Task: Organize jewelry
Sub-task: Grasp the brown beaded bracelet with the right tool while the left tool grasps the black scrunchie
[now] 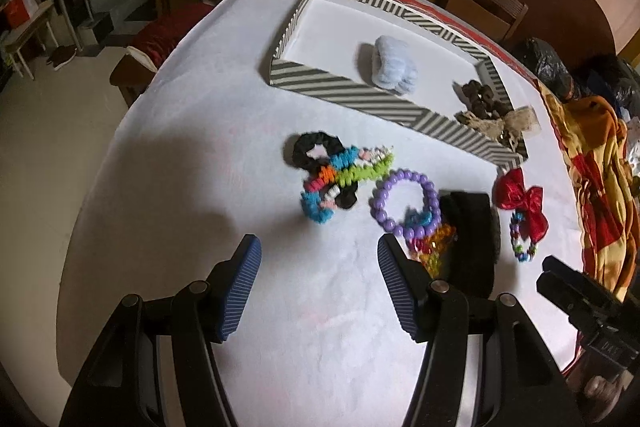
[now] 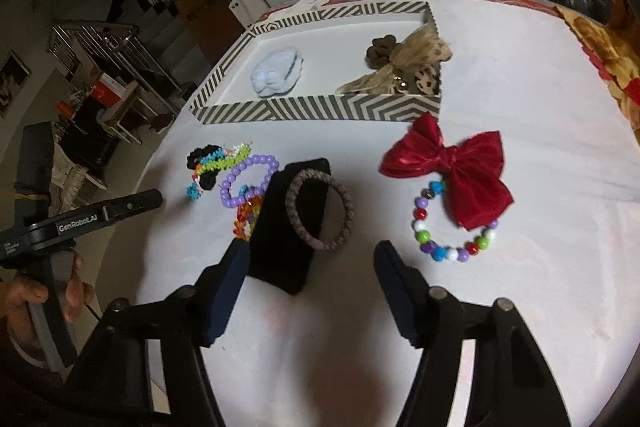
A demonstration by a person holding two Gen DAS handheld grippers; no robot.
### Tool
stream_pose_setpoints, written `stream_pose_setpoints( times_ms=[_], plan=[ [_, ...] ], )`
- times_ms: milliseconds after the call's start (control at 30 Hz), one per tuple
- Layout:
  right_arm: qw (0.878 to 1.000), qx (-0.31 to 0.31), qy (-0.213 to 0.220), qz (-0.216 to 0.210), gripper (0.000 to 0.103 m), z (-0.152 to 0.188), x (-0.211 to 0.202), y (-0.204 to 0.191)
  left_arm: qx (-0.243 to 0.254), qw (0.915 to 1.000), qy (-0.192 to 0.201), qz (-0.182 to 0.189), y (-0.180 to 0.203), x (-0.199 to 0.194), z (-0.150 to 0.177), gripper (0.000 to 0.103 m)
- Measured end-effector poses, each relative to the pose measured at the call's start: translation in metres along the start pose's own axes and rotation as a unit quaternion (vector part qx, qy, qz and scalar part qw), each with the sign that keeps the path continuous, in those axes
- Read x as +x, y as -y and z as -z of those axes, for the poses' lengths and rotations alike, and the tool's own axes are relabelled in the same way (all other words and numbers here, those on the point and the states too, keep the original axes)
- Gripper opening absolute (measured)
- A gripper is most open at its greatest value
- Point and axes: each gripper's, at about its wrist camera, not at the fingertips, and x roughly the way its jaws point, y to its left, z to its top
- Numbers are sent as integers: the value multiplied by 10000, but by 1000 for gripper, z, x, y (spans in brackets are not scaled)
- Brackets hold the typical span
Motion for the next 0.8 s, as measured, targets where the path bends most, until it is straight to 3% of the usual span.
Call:
stream_pose_setpoints(
  times_ms=[267, 600, 700, 767, 800],
  plan=[
    [9996, 58, -78, -273, 46, -18, 28, -4, -76, 10000, -16, -48, -10, 15, -30, 55],
    [9993, -14, -210, -298, 44, -24, 48, -10, -104, 9995, -226, -184, -20, 46, -60, 55],
    [9991, 16, -256, -326, 29, -24, 52, -8, -69, 9992, -318, -231, -22, 57, -66, 54],
    [9990, 50, -278, -353, 20, -24, 55, -6, -37, 9989, -406, -243, -23, 64, -68, 44],
    [9989, 58, -285, -366, 18, -24, 56, -5, -26, 9986, -478, -243, -23, 68, -69, 33]
  ],
)
